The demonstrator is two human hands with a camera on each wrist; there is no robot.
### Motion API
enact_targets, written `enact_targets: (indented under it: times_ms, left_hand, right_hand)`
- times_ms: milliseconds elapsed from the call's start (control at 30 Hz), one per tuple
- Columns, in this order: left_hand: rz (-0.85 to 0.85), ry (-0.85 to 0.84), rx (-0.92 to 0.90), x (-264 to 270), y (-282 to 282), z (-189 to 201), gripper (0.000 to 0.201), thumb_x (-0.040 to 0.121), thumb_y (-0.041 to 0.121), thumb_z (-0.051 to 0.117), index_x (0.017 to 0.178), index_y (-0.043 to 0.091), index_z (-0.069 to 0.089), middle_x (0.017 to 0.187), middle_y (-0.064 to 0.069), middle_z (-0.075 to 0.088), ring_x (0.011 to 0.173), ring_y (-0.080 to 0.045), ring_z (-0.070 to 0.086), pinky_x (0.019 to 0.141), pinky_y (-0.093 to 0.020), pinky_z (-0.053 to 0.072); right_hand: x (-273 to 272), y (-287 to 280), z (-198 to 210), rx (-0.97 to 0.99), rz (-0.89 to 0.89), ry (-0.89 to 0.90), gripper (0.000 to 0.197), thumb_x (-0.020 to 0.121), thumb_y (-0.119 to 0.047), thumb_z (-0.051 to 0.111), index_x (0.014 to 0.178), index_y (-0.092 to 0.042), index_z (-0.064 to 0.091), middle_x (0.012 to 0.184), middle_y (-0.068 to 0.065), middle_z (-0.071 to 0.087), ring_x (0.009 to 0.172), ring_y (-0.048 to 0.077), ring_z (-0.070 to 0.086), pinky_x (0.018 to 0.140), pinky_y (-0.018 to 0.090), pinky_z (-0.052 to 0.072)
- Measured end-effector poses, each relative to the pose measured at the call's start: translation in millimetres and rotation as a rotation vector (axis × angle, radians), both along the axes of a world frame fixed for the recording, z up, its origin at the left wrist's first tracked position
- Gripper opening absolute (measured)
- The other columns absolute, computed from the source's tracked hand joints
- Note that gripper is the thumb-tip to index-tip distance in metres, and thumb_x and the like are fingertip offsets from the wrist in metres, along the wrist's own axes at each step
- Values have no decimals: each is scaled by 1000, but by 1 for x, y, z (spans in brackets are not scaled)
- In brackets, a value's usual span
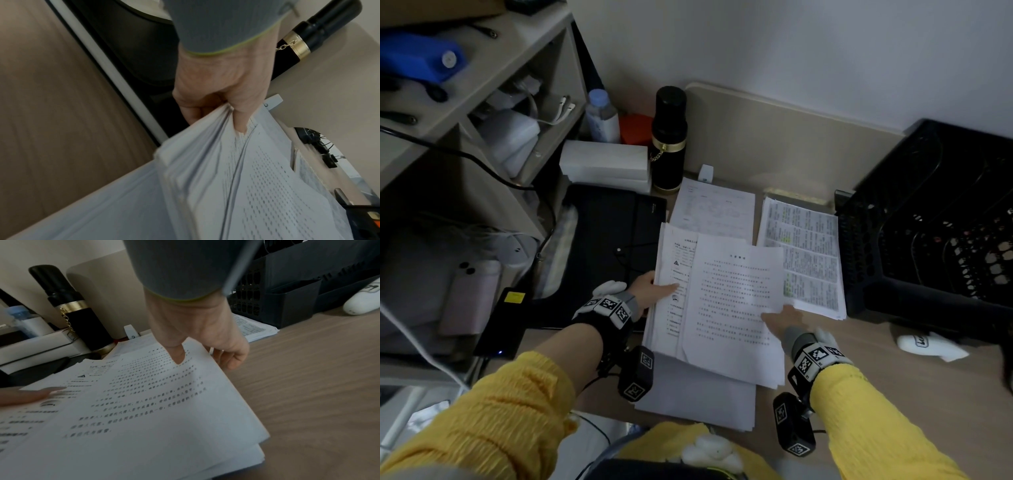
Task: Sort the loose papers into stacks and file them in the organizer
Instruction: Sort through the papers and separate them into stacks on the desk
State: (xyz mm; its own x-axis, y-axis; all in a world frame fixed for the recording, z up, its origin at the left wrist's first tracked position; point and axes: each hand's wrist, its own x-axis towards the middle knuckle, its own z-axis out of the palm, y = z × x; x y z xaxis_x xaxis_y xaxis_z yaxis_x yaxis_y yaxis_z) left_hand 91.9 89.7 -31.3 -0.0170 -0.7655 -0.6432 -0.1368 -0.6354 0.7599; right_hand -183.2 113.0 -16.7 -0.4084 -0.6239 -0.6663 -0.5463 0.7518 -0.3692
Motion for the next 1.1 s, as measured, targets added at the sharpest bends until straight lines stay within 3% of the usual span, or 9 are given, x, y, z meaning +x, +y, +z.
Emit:
enact_targets:
  times_ms: [100, 200, 367, 633, 800, 900, 967, 1033, 1100]
  left_hand:
    - [-34, -44, -19, -2, -1, -2, 48, 91, 18, 64, 135, 8, 48, 132, -13, 58, 119, -28, 58, 97, -37, 49]
    - [-25, -73, -45, -3, 0, -4, 45, 93, 19, 61, 135, 9, 48, 131, -13, 59, 117, -29, 58, 100, -43, 48]
    - [15, -14, -102, -3, -1, 0, 40, 94, 20, 60, 131, 10, 52, 127, -11, 62, 114, -28, 60, 99, -45, 49]
    - [186, 21, -176, 3, -11, 6, 36, 94, 20, 59, 128, 9, 56, 126, -12, 62, 112, -28, 61, 100, -48, 49]
    - [349, 83, -239, 14, -20, 19, 35, 95, 20, 58, 128, 8, 55, 123, -9, 62, 108, -25, 61, 97, -43, 50]
    - [370, 149, -263, 15, -22, 27, 28, 95, 21, 58, 120, 10, 56, 124, -11, 62, 111, -27, 61, 98, -46, 49]
    - [396, 197, -268, 13, -24, 31, 28, 95, 20, 57, 121, 9, 56, 123, -12, 63, 109, -28, 62, 97, -46, 50]
    - [416, 240, -266, 12, -25, 35, 32, 96, 18, 56, 125, 6, 54, 122, -13, 63, 106, -28, 62, 94, -44, 50]
    - [416, 274, -263, 12, -28, 36, 35, 96, 18, 57, 128, 5, 53, 122, -13, 64, 103, -27, 64, 90, -42, 52]
  right_hand:
    - [-2, 0, -6, -50, -49, -98, 46, 87, -13, 58, 132, -3, 50, 125, 18, 59, 105, 34, 59, 90, 38, 51]
    - [-5, 1, -6, -93, -85, -167, 36, 89, -15, 58, 122, -3, 58, 122, 17, 62, 107, 35, 60, 92, 39, 50]
    - [-3, -1, -3, -131, -102, -306, 37, 91, -22, 59, 123, -3, 59, 122, 17, 63, 105, 35, 63, 95, 46, 50]
    - [-18, -5, 8, -172, -15, -70, 32, 92, -10, 45, 118, 0, 61, 120, 18, 62, 109, 38, 57, 98, 42, 46]
    - [-43, 2, 12, -22, 153, 178, 23, 98, -15, 37, 89, -4, 56, 95, 14, 56, 84, 28, 51, 75, 32, 40]
    - [-49, 5, 9, 22, 190, 245, 28, 100, -20, 35, 83, -5, 53, 87, 11, 54, 77, 26, 49, 70, 30, 37]
    - [-49, 5, 8, 14, 172, 254, 31, 99, -17, 36, 74, -6, 51, 74, 9, 53, 62, 23, 45, 67, 30, 37]
    - [-46, 5, 11, 2, 152, 237, 27, 98, -14, 37, 80, -4, 54, 78, 11, 55, 63, 23, 46, 67, 30, 39]
    - [-42, 4, 12, -19, 132, 184, 25, 97, -13, 38, 96, -1, 60, 89, 14, 56, 76, 28, 51, 69, 32, 40]
